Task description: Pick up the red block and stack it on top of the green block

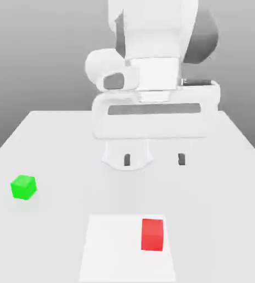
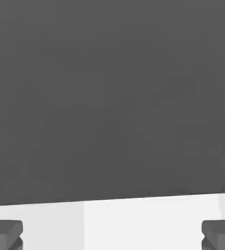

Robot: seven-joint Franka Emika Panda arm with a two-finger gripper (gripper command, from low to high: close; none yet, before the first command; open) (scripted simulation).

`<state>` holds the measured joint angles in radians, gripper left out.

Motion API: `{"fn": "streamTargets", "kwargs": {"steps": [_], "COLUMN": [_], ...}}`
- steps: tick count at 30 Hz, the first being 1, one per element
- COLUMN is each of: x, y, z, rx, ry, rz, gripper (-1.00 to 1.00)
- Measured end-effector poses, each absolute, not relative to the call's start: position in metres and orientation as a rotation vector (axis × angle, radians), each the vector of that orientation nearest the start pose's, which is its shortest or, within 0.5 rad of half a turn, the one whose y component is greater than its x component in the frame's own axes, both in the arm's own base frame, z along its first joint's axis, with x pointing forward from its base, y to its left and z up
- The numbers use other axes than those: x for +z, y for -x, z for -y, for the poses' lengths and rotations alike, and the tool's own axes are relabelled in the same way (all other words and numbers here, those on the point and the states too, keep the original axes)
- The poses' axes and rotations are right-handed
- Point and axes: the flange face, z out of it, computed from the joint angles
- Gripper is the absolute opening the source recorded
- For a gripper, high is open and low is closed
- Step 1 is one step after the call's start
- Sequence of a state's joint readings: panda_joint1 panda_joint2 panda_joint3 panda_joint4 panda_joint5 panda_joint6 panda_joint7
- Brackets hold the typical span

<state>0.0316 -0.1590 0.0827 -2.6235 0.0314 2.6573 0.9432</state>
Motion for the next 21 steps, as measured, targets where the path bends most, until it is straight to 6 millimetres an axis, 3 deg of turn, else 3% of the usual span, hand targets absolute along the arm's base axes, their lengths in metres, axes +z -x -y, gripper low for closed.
{"fn": "streamTargets", "kwargs": {"steps": [5, 11, 12, 18, 21], "x": [0.223, 0.154, 0.147, 0.144, 0.163], "y": [-0.405, -0.398, -0.397, -0.397, -0.398], "z": [-0.059, -0.058, -0.058, -0.059, -0.059], "rx": [-0.036, -0.001, 0.000, -0.001, -0.001], "ry": [2.838, 2.847, 2.847, 2.847, 2.847], "rz": [-1.312, -1.327, -1.328, -1.327, -1.327], "gripper": [0.00, 0.00, -1.00, -1.00, -1.00]}}
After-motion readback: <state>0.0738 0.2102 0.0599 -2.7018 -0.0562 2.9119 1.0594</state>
